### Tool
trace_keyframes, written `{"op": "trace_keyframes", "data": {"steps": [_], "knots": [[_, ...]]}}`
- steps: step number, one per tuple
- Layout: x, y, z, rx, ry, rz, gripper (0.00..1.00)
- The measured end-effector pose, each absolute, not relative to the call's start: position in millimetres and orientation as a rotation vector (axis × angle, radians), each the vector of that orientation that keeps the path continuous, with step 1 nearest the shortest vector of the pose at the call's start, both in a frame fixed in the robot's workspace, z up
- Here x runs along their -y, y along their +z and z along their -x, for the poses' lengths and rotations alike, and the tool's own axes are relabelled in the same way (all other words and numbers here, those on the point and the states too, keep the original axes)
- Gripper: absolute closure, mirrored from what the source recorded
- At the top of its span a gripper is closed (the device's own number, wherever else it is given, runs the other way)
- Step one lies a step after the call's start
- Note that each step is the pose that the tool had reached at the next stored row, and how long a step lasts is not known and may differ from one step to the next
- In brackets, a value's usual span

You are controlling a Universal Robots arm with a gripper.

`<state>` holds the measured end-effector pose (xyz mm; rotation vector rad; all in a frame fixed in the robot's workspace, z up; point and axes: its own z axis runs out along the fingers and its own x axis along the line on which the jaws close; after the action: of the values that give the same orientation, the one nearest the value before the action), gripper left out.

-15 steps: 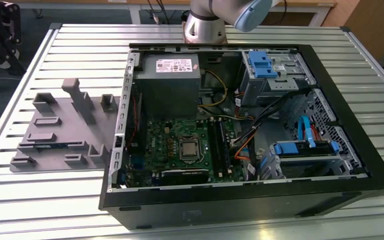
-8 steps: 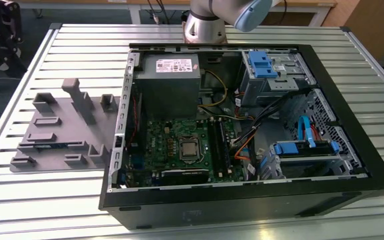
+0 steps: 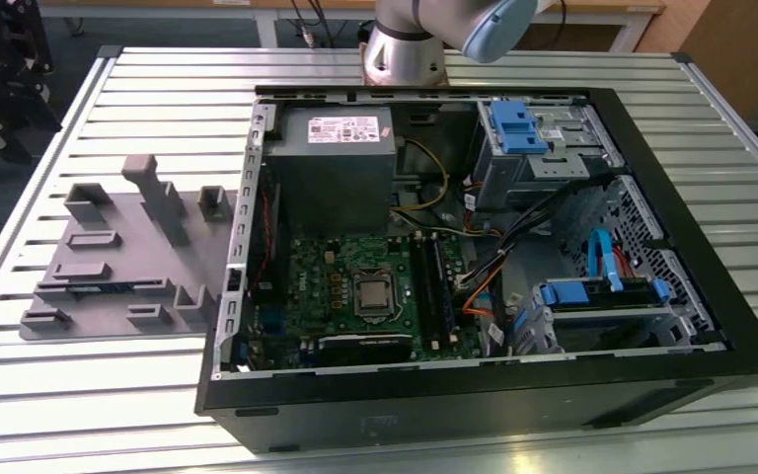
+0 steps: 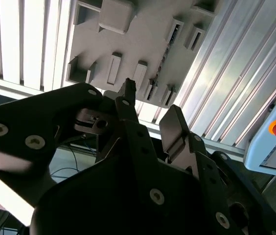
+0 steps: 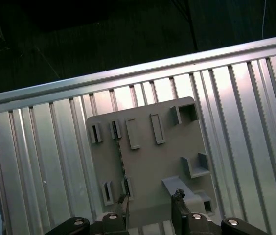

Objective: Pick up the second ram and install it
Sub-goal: 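Pick up the second ram and move it above second insertion slot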

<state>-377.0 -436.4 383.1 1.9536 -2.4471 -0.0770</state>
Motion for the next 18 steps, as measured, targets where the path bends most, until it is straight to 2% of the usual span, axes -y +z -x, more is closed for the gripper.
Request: {"op": "trace_keyframes", "data": {"steps": [18], "knots": [[436.4, 383.0, 377.7, 2.388, -0.077, -2.024, 0.53]]}}
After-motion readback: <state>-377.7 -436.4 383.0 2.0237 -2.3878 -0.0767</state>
